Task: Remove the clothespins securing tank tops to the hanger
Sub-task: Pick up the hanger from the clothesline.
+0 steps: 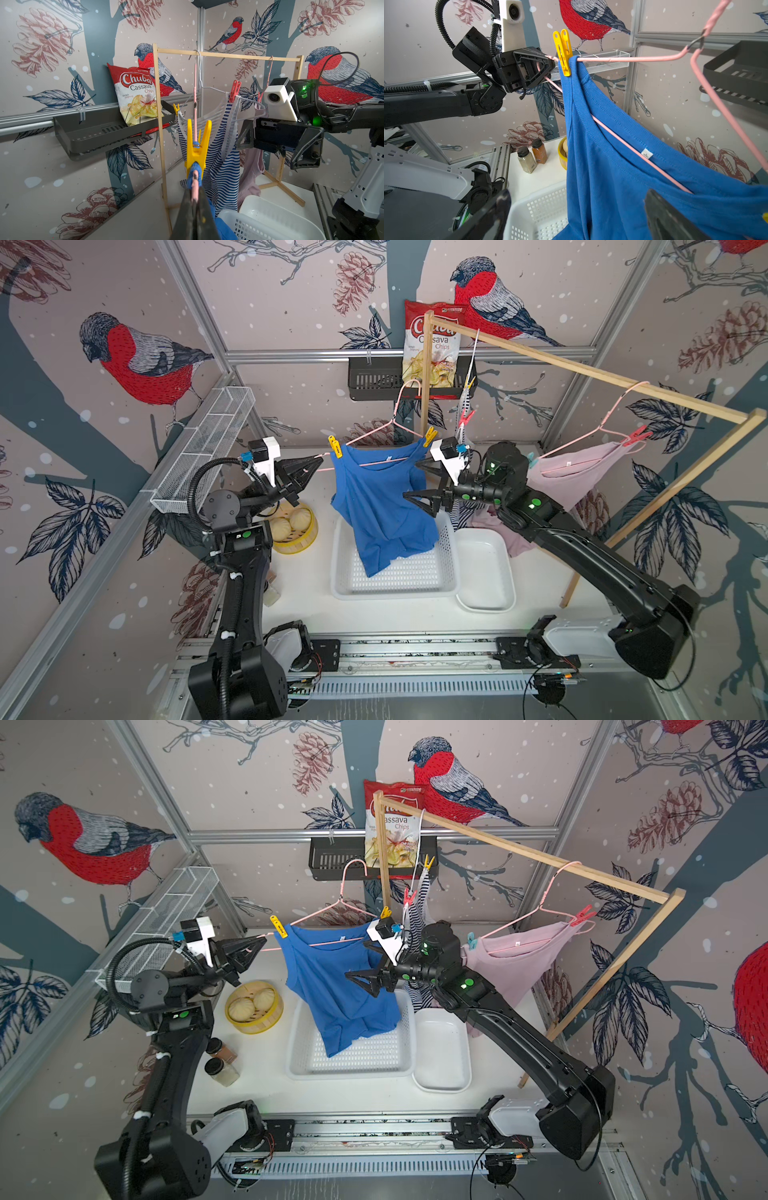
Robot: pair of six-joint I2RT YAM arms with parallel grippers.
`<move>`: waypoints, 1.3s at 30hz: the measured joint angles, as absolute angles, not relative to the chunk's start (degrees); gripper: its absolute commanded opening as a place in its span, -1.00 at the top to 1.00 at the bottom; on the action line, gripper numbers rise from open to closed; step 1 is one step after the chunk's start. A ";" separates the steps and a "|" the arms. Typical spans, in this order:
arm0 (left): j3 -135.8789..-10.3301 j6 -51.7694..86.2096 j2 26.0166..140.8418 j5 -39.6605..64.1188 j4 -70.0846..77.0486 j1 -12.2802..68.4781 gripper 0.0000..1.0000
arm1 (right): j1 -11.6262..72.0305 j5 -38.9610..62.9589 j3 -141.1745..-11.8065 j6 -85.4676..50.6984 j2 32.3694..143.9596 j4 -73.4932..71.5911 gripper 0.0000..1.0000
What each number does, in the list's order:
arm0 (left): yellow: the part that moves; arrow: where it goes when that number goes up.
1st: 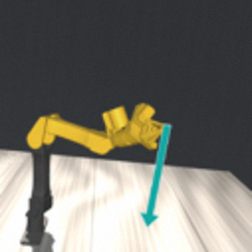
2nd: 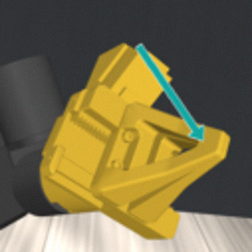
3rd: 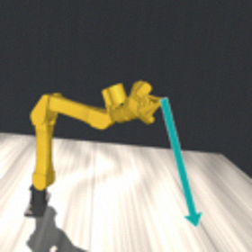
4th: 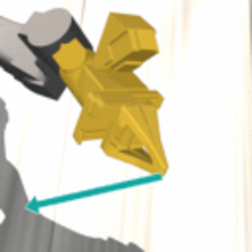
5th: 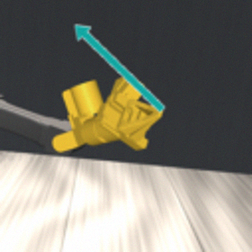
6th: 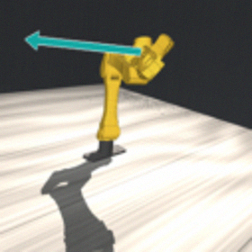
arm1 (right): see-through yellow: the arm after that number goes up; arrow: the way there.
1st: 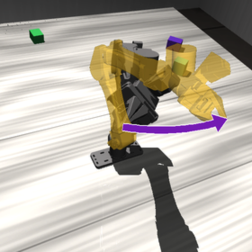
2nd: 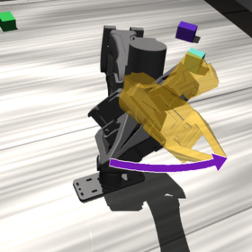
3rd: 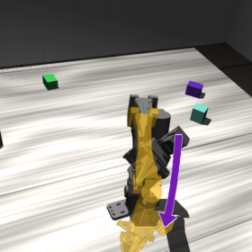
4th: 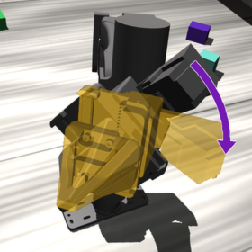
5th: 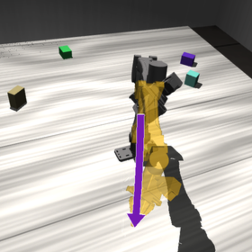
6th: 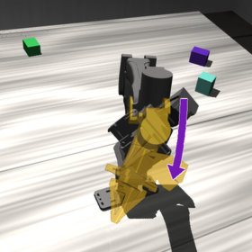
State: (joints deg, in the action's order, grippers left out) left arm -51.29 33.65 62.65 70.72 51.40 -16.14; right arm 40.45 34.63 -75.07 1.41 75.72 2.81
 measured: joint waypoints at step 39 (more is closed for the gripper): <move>-41.17 37.58 56.25 71.75 56.55 -6.52 1.00 | 17.21 42.68 -65.91 -4.43 63.16 3.07 -1.00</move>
State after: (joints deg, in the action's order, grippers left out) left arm -41.17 37.58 56.25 71.75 56.55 -6.52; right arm 17.21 42.68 -65.91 -4.43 63.16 3.07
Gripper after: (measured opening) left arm 0.051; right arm 0.999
